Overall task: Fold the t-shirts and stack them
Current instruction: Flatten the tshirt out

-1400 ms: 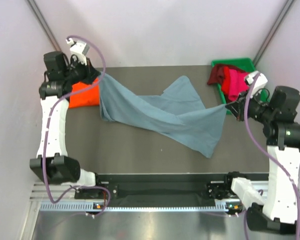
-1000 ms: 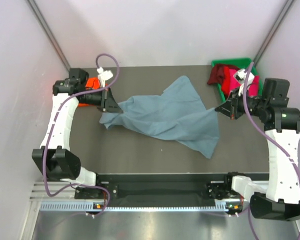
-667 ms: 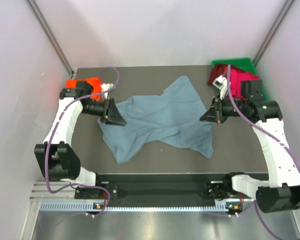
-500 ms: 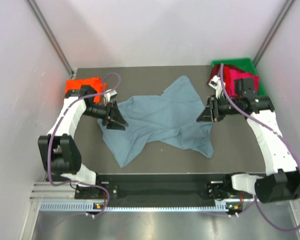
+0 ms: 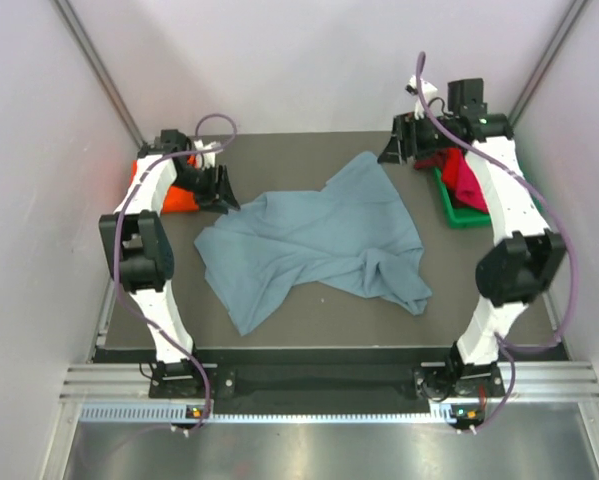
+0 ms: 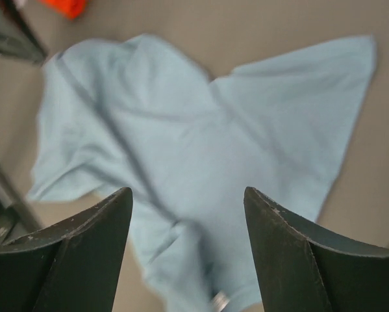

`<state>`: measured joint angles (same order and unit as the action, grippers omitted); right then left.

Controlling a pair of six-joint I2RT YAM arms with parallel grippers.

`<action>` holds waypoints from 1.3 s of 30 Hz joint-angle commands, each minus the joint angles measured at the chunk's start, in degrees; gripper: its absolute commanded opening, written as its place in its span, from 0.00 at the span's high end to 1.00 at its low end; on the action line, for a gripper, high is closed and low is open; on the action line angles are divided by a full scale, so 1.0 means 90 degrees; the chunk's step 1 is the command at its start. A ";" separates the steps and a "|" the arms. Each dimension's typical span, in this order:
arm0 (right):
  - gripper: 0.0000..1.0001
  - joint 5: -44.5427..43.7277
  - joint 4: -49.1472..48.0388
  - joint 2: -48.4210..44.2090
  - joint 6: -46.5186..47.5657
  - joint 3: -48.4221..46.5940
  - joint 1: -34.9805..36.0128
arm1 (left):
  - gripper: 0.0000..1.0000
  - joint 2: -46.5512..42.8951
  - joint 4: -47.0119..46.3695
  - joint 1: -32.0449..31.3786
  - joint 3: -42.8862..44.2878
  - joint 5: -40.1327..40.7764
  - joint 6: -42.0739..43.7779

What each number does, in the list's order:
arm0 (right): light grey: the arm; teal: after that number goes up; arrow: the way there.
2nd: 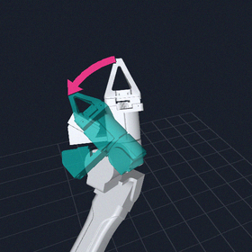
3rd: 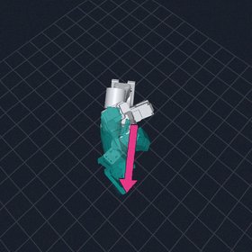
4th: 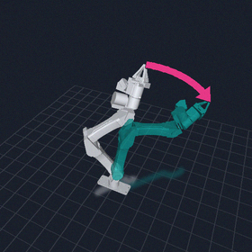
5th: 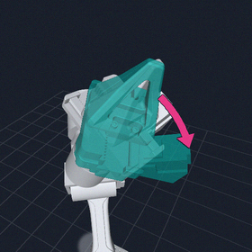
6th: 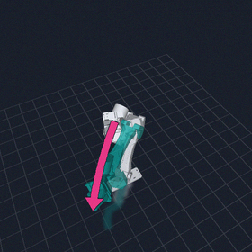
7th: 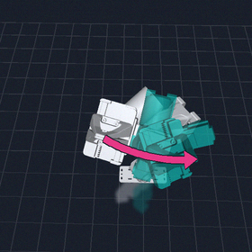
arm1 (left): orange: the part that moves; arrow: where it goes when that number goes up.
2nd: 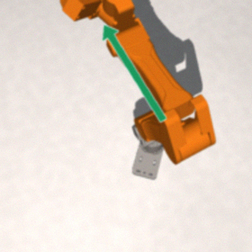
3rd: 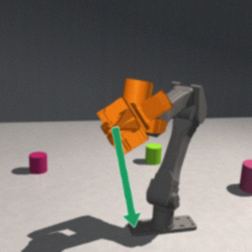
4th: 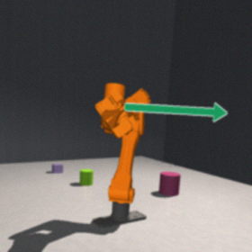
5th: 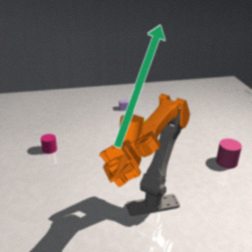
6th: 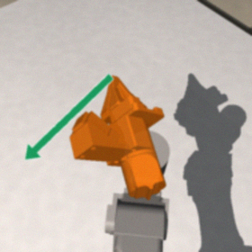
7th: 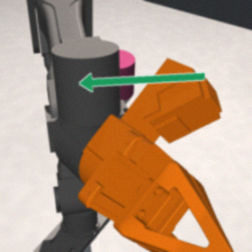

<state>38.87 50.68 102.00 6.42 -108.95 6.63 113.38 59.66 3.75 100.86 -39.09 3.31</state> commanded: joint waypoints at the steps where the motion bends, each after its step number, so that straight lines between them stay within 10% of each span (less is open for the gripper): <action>1: 0.31 -0.0461 -0.0299 0.1233 -0.0020 -0.1086 0.0064 | 0.47 0.0302 -0.0300 0.0228 0.0248 0.0612 0.0091; 9: 0.33 -0.1105 -0.0951 0.3079 -0.0380 -0.2914 -0.0034 | 0.47 0.0283 -0.0252 0.0257 0.0258 0.1412 0.0442; 39: 0.35 -0.2961 -0.1324 0.4975 -0.0928 -0.3266 0.0268 | 0.45 0.0703 -0.0174 0.0443 -0.0074 0.1531 0.0540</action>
<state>17.04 39.86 145.12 -0.99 -136.86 7.14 121.69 58.24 7.92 100.88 -23.77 8.23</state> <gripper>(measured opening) 0.655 0.556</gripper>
